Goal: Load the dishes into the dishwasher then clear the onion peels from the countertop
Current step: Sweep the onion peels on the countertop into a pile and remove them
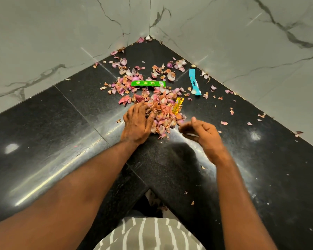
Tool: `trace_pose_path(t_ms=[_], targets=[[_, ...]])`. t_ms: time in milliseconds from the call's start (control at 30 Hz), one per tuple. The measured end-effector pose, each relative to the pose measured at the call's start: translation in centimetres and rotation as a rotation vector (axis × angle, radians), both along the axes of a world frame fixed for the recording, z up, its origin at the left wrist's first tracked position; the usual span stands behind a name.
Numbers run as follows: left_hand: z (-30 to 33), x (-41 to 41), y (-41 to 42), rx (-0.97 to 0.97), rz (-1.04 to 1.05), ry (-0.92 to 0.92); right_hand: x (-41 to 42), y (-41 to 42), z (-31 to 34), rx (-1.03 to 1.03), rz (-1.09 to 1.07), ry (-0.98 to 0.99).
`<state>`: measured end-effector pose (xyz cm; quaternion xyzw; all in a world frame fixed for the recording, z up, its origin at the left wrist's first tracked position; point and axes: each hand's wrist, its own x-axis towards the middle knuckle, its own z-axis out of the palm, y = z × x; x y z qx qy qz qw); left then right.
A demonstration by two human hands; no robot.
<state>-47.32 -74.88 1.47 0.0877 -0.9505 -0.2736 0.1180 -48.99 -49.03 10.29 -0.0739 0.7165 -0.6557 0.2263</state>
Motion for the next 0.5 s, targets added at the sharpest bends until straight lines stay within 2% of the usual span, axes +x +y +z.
trace_pose_path(t_ms=[167,267,400,467,500], targets=[[-0.3,-0.1,0.1,0.005,-0.003,0.02,3.8,7.2,-0.5,0.226,0.537,-0.452],[-0.2,0.0,0.2,0.004,-0.004,0.023,6.4,8.9,-1.0,0.295,0.648,-0.652],[0.0,0.1,0.2,-0.016,-0.009,0.038,8.7,7.8,-1.6,0.433,0.754,-0.66],[0.0,0.2,0.3,-0.009,-0.011,0.047,9.3,6.3,-2.5,0.41,0.654,-0.545],[0.0,0.2,0.2,-0.007,-0.009,0.049,9.5,5.4,-3.1,0.313,0.52,-0.448]])
